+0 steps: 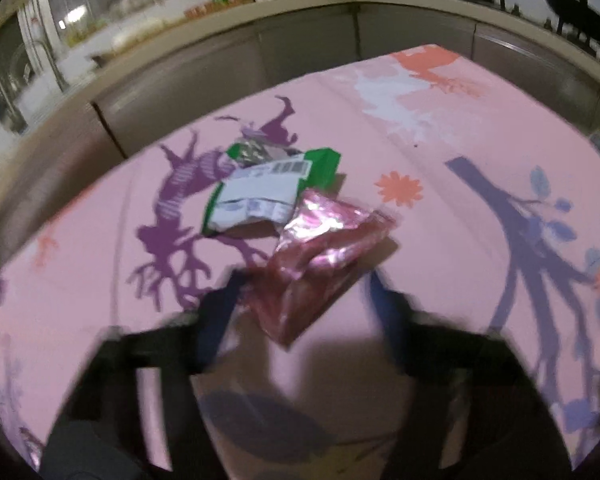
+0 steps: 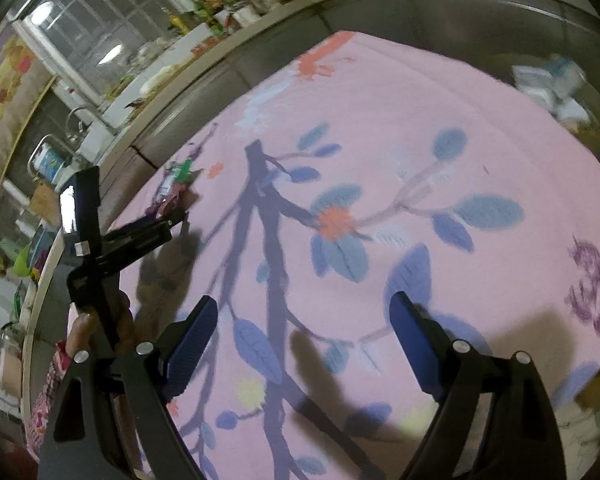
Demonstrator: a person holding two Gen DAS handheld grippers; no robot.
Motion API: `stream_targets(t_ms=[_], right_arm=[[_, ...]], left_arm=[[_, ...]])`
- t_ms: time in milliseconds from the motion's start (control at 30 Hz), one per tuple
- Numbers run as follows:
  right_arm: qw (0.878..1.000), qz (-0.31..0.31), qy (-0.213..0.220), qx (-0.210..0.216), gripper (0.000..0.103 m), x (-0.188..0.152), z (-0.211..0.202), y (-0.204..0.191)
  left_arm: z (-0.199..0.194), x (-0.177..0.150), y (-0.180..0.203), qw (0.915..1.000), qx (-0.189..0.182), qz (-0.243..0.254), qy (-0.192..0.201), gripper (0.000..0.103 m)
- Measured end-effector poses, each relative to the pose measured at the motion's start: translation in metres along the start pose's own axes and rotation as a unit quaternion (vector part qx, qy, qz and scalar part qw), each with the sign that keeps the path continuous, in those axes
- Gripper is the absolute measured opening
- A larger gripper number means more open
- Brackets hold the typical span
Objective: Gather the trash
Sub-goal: 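Grasp the pink foil wrapper with the left tool while the right tool grasps the green packet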
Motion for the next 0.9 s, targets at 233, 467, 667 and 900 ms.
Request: stream_targets(t_ms=[233, 467, 667, 900], right_arm=[[0.991, -0.101, -0.035, 0.08, 0.08, 0.078, 0.067, -0.053], [0.98, -0.025, -0.103, 0.171, 0.06, 0.131, 0.175, -0.085], [0.972, 0.021, -0.128, 0.194, 0.027, 0.138, 0.224, -0.102], [0.966, 0.01, -0.124, 0.225, 0.007, 0.119, 0.177, -0.098]], left_arm=[[-0.022, -0.019, -0.023, 0.9935, -0.076, -0.084, -0.009, 0.016], [-0.049, -0.057, -0.04, 0.9844, -0.095, -0.148, -0.014, 0.016], [-0.067, -0.077, -0.046, 0.9812, -0.1, -0.164, -0.02, 0.016], [-0.077, -0.071, -0.037, 0.9804, -0.112, -0.161, -0.012, 0.016]])
Point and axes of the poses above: each gripper's, at about its wrist camera, not at the fingertips, and z roughly the way its jaws point, y to its right, x to its top, the point moved 6 cm from there along z, roughly the way its jaws point, and after that the axes turned 9 degrees about x, right-handed, at the moved point
